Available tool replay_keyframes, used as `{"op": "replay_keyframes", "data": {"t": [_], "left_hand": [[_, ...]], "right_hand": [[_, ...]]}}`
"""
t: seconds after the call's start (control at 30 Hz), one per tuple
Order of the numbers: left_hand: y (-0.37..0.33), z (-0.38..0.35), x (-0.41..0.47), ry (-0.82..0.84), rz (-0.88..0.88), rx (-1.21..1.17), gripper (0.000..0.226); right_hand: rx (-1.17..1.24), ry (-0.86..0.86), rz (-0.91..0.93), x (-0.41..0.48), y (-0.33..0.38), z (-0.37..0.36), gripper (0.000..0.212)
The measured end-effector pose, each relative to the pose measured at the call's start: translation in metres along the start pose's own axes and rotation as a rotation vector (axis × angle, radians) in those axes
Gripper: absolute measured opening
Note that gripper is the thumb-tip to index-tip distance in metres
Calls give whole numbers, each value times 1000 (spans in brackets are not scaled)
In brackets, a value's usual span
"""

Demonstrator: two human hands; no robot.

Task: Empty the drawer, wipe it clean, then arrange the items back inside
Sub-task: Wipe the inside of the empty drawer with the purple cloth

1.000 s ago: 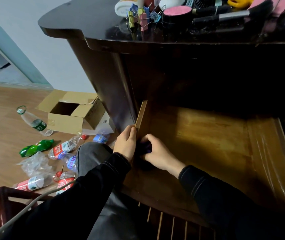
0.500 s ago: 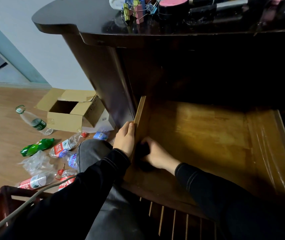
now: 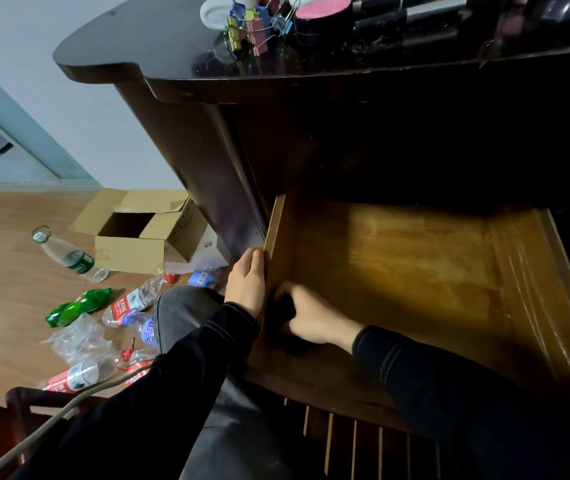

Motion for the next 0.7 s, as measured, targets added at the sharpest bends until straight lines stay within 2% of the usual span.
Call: {"op": "replay_keyframes", "data": {"t": [0.1,0.23,0.3,0.43,0.7], "left_hand": [[-2,1,0,-17,-31,-35,36],[-3,1,-1,-13,-35,-9,35],[-4,1,-1,-2,-33,-8,34],[-2,0,-1,-4,-8,-29,37],[-3,0,-1,15,-29,-30,30]], "right_hand": [[112,-44,16,-3,4,-2,40],[-28,6,-18,-8,-2,-12,43],[-25,29,-34,-7,-3,-11,44],[131,57,-10,-12,1,-15,42],[28,-78,-128,24,-39,-9,39]]}}
Point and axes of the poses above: each hand's wrist, its own x-axis towards the middle knuckle, its own z-axis out of the back of the hand, y = z × x, the point moved 7 cm from there along x, towards the middle knuckle, and after that the axes turned 12 degrees about -y, right-handed, at the moved point
